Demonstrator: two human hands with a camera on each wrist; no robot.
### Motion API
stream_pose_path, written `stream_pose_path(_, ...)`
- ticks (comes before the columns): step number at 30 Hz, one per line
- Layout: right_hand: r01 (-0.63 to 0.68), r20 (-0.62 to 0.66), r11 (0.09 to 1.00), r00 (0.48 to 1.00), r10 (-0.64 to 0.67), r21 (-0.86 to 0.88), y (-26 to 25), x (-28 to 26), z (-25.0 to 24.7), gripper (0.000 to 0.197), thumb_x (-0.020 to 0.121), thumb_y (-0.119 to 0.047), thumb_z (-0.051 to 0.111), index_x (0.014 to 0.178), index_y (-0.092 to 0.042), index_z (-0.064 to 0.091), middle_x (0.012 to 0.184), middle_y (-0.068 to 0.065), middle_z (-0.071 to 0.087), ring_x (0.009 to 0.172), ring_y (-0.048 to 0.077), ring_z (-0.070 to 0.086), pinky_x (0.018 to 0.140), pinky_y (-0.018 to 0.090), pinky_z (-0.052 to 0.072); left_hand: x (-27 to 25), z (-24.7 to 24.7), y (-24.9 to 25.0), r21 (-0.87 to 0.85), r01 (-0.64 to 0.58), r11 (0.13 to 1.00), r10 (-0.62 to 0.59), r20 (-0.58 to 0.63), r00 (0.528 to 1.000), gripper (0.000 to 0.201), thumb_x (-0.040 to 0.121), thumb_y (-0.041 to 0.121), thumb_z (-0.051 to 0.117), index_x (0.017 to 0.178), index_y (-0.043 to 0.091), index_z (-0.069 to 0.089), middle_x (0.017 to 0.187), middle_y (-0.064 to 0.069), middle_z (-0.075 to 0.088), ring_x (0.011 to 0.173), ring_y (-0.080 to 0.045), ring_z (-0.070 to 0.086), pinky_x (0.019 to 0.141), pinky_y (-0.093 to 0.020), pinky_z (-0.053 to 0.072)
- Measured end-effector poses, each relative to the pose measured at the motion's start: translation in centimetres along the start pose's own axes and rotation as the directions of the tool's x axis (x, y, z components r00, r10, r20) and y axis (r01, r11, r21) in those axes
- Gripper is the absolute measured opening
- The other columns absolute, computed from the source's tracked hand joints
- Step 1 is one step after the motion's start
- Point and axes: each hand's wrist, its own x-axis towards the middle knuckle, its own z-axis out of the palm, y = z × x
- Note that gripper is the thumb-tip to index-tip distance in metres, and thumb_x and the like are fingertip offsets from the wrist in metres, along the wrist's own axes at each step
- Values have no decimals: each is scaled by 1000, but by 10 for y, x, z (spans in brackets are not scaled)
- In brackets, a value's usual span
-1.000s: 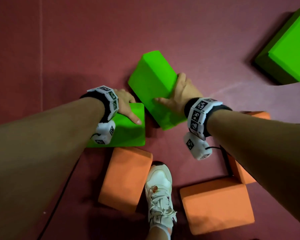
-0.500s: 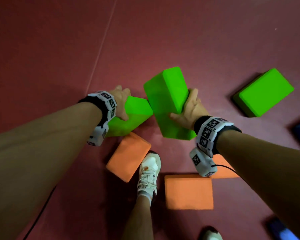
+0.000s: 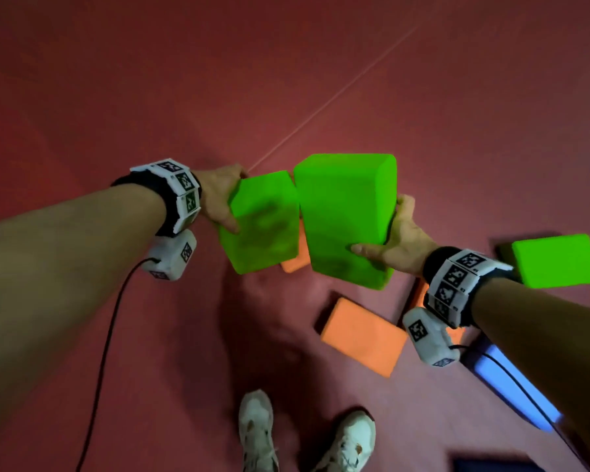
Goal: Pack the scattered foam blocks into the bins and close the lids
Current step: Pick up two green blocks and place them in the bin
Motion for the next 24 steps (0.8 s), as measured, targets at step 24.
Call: stream_pose_path(24, 704, 886, 685, 421, -191, -187, -148, -411, 587, 104, 48, -71, 84, 132, -24, 45, 119, -5, 63, 108, 19, 64, 84, 47, 57, -679, 639, -276, -602, 545, 583, -589, 149, 794, 93, 51, 57, 78, 124, 18, 37, 111, -5, 50, 93, -29, 59, 80, -47, 54)
